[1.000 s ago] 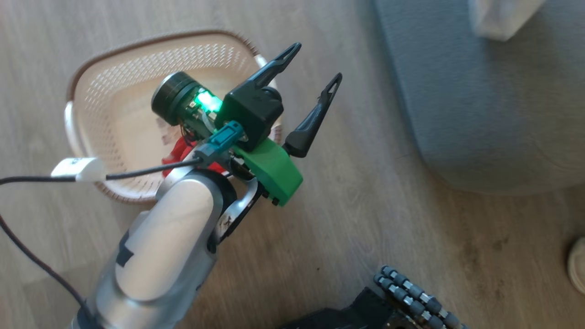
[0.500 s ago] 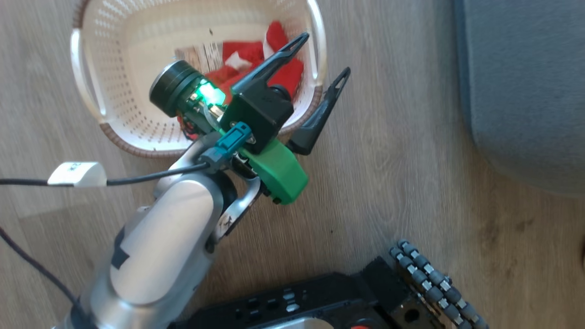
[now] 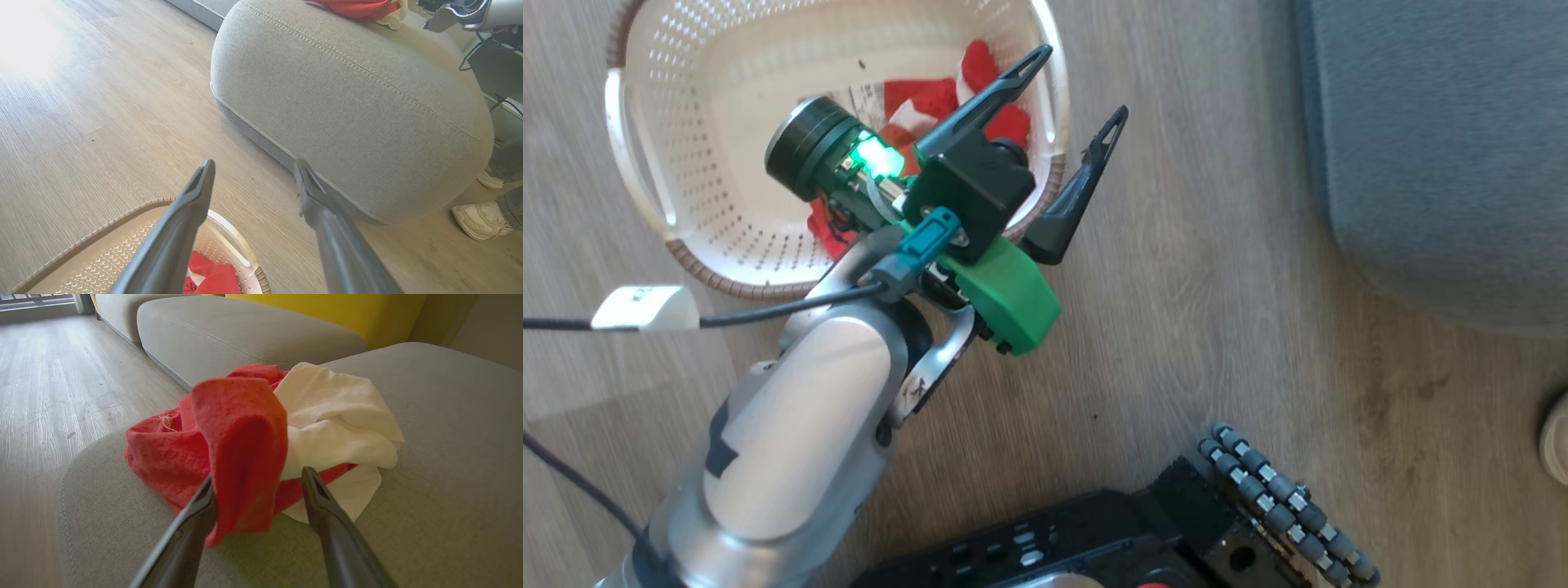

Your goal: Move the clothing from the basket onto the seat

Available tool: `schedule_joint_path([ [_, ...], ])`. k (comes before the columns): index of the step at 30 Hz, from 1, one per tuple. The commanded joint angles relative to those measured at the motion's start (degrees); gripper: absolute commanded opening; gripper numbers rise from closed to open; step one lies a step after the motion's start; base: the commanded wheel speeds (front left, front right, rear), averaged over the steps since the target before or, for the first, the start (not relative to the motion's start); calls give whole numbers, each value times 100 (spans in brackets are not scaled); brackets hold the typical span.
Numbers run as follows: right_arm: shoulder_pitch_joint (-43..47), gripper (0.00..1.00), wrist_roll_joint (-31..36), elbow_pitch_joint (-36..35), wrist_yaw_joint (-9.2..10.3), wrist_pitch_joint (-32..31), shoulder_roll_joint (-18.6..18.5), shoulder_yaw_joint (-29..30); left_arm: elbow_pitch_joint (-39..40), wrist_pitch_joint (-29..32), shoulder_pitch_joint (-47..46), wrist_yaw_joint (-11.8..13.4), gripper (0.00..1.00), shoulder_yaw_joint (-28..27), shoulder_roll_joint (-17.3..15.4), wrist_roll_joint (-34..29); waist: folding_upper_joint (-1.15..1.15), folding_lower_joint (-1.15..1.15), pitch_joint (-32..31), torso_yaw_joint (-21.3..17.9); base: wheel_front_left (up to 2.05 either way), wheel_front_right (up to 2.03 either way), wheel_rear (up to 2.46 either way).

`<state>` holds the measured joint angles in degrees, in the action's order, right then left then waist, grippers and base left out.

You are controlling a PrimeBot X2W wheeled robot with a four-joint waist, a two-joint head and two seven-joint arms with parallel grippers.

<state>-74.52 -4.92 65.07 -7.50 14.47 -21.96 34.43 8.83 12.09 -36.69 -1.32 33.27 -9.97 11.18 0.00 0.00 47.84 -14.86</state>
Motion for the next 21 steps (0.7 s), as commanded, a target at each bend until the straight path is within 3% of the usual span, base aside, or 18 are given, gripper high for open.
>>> schedule_joint_path([
  [1,153,100,81,-224,1,49,-44,-104,133,-93,78,18,100,-144,-47,45,0,0,-241,-89,0,0,0],
  [5,672,100,136,-561,1,50,153,-591,-165,-403,207,71,100,-256,43,247,0,0,-765,-81,0,0,0],
  [11,1918,100,-279,-1706,1,51,588,-1593,-651,-873,602,196,100,-542,69,594,0,0,-1658,-16,0,0,0],
  [21,3804,100,-905,-3753,1,8,585,-2734,-1262,-1456,1258,366,100,-1002,-39,1009,0,0,-2731,613,0,0,0],
])
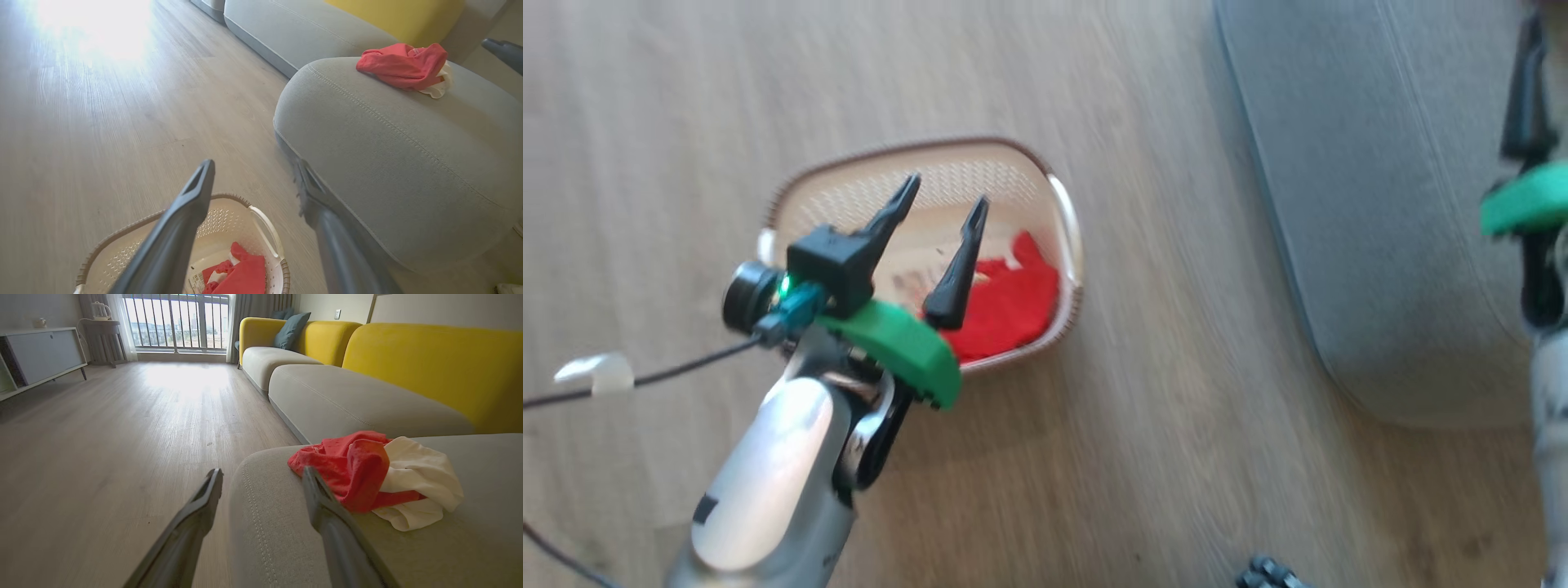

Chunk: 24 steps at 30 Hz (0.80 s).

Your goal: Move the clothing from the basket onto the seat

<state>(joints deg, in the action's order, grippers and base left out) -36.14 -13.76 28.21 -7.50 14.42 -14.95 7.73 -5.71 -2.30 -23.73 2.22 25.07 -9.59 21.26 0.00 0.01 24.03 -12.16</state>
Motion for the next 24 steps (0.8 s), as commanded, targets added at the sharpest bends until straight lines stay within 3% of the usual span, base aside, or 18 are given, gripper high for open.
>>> schedule_joint_path([
  [1,167,100,-70,-281,1,2,-77,-77,122,-79,23,17,100,-225,-96,36,0,-1,-427,423,0,0,0],
  [12,2087,100,206,-1994,1,-35,639,-640,-810,-750,612,100,100,-692,-353,322,0,-1,-1154,1118,0,0,0],
  [24,3218,100,851,-2258,1,51,1153,-485,-1385,-1233,1122,42,100,-1219,-559,496,0,-1,-1649,1340,0,0,0],
])
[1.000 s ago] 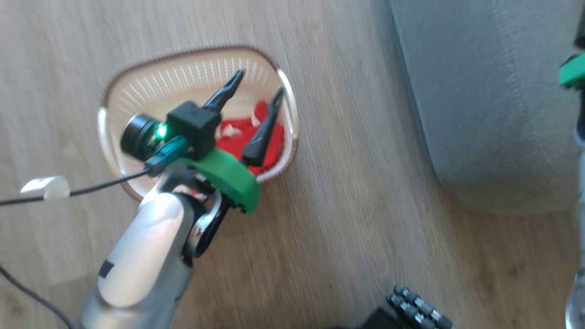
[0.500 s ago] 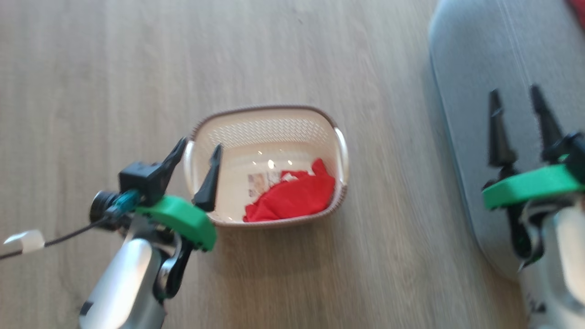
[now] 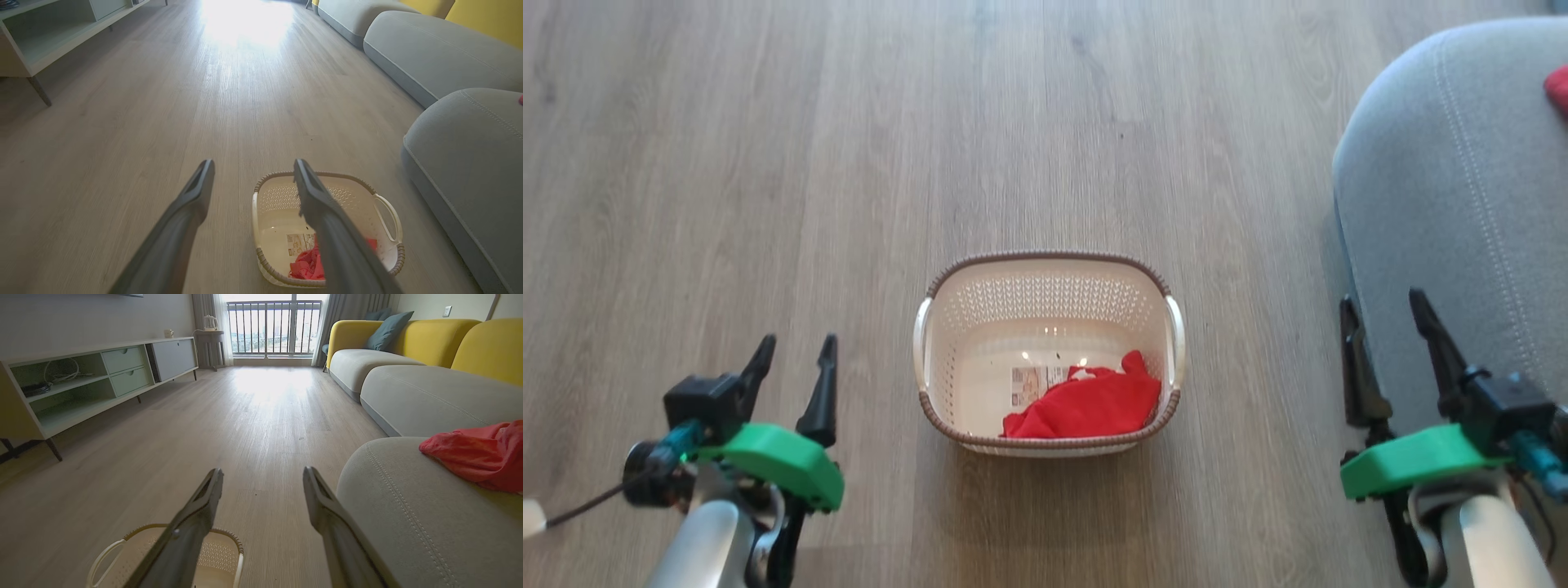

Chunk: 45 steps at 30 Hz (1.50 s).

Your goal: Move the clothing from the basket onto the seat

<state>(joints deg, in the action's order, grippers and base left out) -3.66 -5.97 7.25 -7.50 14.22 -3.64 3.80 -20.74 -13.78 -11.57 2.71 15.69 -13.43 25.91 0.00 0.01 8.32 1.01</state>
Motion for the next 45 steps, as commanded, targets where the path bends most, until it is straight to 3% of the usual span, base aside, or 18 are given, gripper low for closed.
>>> schedule_joint_path([
  [1,12,100,130,-160,1,73,37,-89,92,-95,-57,-7,100,-317,-183,20,0,-1,-114,21,0,0,0],
  [12,292,100,104,-223,1,77,75,-99,264,-120,240,6,100,-634,-44,-140,0,-1,-354,27,0,0,0],
  [25,250,100,86,-383,1,77,76,-16,489,-121,288,-33,100,-813,70,-275,0,-1,-193,-11,0,0,0],
  [33,-74,100,90,-630,1,77,76,243,776,-118,-48,-109,100,-742,118,-381,0,-1,630,-149,0,0,0],
  [45,-1201,100,-157,-1222,1,77,76,480,874,429,-1612,-365,100,-202,-106,-857,0,-1,2740,-672,0,0,0],
])
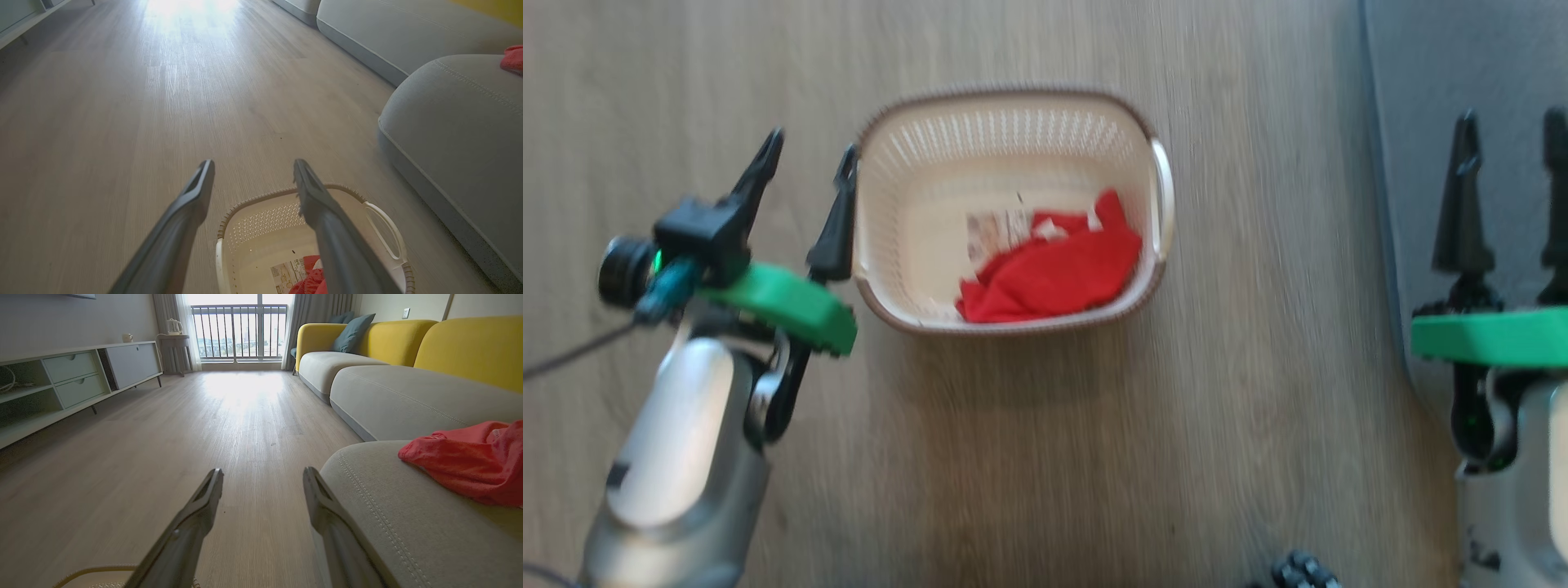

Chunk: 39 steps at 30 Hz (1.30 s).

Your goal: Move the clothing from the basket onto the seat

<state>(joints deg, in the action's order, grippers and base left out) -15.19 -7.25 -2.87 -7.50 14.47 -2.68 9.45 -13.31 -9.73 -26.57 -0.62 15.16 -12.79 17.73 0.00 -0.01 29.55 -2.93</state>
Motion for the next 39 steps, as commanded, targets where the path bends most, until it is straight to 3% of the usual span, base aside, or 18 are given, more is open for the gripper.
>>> schedule_joint_path([
  [1,-129,100,-62,-233,1,52,-21,-74,79,92,-260,-68,100,-86,-189,-90,0,1,754,-316,0,0,0],
  [9,-629,100,-364,-270,1,52,-20,-305,-802,727,-1414,-343,100,454,-313,-531,0,1,1562,-765,0,0,0],
  [20,-612,100,-568,-210,1,52,-20,-412,-2558,1741,-2421,-627,100,1132,-164,-551,0,1,1918,-1221,0,0,0],
  [28,-435,100,-571,-352,1,52,-20,-439,-3715,1920,-2914,-666,100,1281,92,-315,0,1,2089,-1372,0,0,0],
  [39,-264,100,-471,-400,1,52,-20,-396,-4690,1715,-3180,-679,100,1244,434,64,0,1,2243,-1237,0,0,0],
])
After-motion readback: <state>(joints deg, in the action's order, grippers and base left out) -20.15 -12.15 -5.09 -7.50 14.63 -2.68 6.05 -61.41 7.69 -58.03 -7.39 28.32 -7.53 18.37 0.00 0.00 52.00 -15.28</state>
